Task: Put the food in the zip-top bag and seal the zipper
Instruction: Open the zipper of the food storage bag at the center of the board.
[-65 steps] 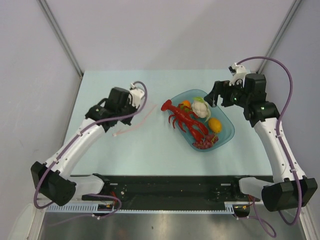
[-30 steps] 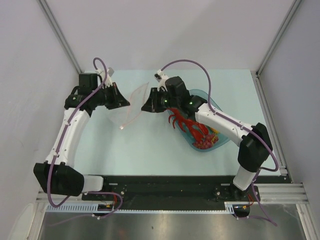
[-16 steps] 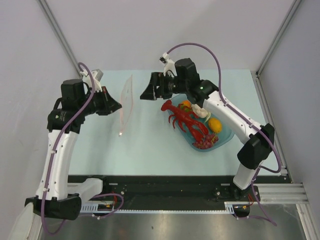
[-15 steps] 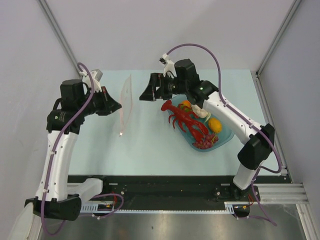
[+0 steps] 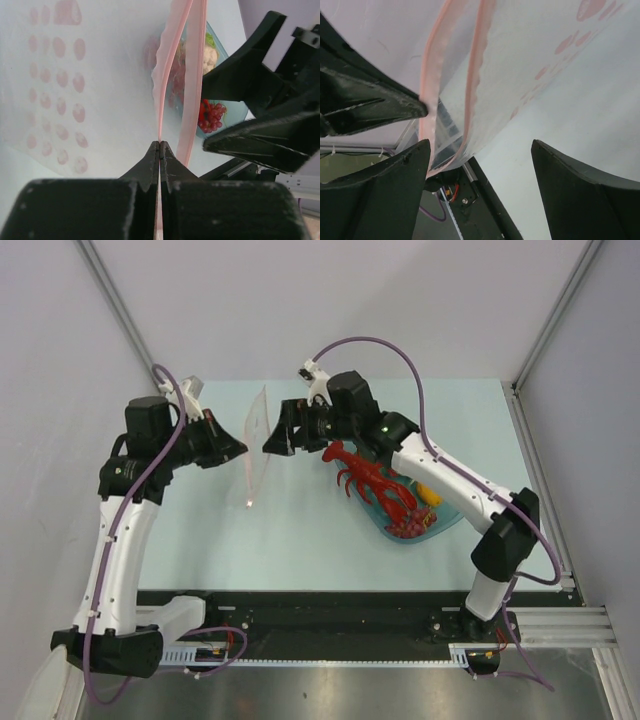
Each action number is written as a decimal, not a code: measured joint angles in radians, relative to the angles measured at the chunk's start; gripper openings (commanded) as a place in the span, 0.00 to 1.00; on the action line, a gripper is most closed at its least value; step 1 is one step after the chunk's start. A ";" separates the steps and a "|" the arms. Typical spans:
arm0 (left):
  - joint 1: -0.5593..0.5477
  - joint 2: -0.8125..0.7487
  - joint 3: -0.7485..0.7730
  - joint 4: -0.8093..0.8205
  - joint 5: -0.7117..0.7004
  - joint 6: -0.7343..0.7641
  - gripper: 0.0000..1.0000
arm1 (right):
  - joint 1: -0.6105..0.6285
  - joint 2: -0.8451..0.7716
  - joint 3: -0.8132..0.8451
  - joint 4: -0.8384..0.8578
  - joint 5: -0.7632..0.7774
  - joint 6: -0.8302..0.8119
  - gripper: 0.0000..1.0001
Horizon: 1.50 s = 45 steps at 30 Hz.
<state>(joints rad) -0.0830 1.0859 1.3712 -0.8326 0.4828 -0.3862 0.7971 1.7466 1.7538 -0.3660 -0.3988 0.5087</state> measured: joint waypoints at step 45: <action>-0.093 0.138 0.140 -0.150 -0.163 0.261 0.00 | -0.058 0.138 0.178 -0.190 -0.393 -0.096 0.00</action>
<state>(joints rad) -0.1764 1.2243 1.5108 -0.9829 0.3202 -0.1257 0.7391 1.8847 1.9320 -0.5560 -0.7918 0.4129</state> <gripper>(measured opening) 0.010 0.012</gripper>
